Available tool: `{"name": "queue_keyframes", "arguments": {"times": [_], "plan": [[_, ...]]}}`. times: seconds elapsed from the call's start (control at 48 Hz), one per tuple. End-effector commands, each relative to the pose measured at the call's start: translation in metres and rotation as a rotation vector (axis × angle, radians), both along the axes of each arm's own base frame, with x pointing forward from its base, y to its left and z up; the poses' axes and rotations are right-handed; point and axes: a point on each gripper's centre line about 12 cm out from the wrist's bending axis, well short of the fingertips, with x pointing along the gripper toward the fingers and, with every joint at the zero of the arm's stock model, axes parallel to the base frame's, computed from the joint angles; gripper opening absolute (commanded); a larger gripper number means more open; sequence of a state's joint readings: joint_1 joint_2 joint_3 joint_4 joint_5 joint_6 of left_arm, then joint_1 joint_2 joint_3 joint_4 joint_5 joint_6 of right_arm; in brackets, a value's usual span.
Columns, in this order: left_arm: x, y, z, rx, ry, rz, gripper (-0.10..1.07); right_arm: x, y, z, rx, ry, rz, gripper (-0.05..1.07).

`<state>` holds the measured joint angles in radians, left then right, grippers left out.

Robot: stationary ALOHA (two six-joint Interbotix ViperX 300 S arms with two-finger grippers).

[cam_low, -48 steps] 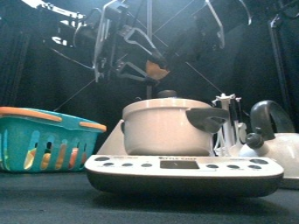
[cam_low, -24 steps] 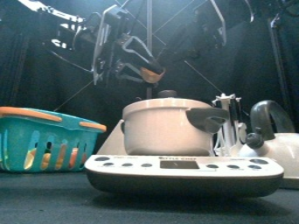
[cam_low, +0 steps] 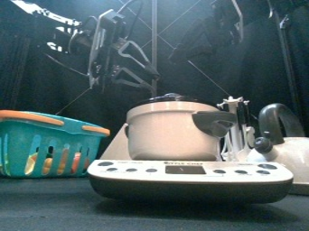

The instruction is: Grabb eggshell half from table

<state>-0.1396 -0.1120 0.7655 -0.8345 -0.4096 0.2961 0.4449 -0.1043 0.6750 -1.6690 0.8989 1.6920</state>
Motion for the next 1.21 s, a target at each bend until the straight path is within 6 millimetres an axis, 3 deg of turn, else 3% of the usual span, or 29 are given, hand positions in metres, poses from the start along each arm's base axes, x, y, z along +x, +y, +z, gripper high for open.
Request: {"name": "queue_keyframes", "arguments": {"times": [0.0, 0.25, 0.542, 0.729, 1.062, 1.188], "plan": [[0.000, 0.002, 0.009, 0.000, -0.027, 0.007, 0.74, -0.004, -0.002, 0.011, 0.036, -0.026, -0.019, 0.63], [-0.008, 0.006, 0.000, 0.026, 0.007, -0.008, 0.74, -0.018, -0.010, -0.009, 0.173, 0.060, -0.128, 0.62], [-0.011, 0.028, -0.002, 0.077, 0.050, -0.022, 0.74, -0.036, -0.018, -0.043, 0.276, 0.174, -0.125, 0.62], [-0.008, 0.041, -0.002, 0.109, 0.060, -0.017, 0.74, -0.043, -0.039, -0.064, 0.325, 0.232, -0.108, 0.62], [-0.007, 0.048, -0.006, 0.105, 0.077, -0.002, 0.74, -0.029, -0.086, -0.069, 0.368, 0.227, -0.099, 0.62], [-0.010, 0.047, -0.009, 0.104, 0.086, -0.004, 0.74, -0.023, -0.094, -0.072, 0.408, 0.231, -0.096, 0.62]]}}
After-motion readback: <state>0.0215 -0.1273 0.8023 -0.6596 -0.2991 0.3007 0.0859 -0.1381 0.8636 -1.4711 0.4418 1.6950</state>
